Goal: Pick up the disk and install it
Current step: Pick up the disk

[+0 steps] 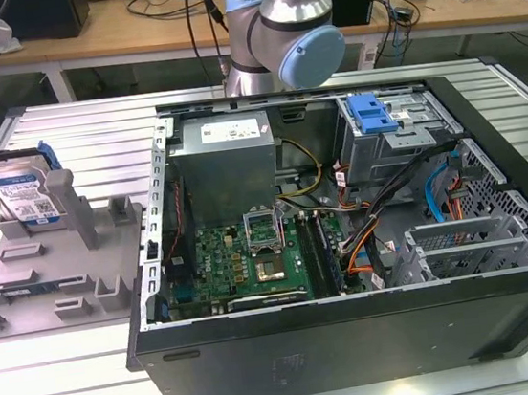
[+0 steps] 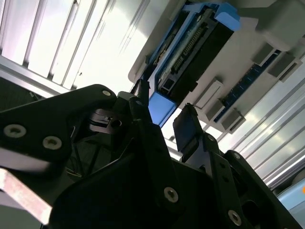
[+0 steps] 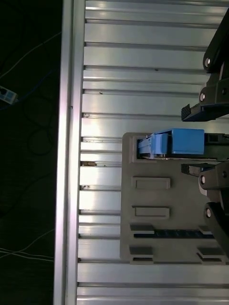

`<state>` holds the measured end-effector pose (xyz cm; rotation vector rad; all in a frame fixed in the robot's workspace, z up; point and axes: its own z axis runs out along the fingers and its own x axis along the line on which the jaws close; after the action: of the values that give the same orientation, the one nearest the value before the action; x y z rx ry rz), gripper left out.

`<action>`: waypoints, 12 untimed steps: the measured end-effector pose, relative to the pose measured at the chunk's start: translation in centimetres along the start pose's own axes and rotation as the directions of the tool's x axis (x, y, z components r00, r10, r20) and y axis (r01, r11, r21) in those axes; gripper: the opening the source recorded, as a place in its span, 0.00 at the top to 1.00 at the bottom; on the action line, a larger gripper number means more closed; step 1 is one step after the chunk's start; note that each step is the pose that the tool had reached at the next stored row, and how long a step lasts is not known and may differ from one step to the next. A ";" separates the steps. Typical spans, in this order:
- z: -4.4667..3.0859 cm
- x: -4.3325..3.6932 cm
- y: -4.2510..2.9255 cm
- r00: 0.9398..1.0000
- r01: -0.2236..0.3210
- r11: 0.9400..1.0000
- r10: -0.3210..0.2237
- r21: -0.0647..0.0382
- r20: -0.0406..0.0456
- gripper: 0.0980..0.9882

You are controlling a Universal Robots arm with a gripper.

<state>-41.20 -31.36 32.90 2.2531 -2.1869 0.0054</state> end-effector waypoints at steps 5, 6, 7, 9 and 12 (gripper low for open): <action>0.49 0.00 0.07 1.000 0.000 1.000 0.000 0.000 0.000 0.57; 0.53 0.00 0.07 1.000 0.000 1.000 0.000 0.000 0.000 0.57; 0.58 0.00 0.08 1.000 0.000 1.000 0.000 0.000 0.000 0.57; 0.74 0.00 0.09 1.000 0.000 1.000 0.000 0.000 0.000 0.57; 0.89 -0.01 0.11 1.000 0.000 1.000 0.000 0.000 0.000 0.57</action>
<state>-41.31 -31.36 32.01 2.2531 -2.1868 0.0052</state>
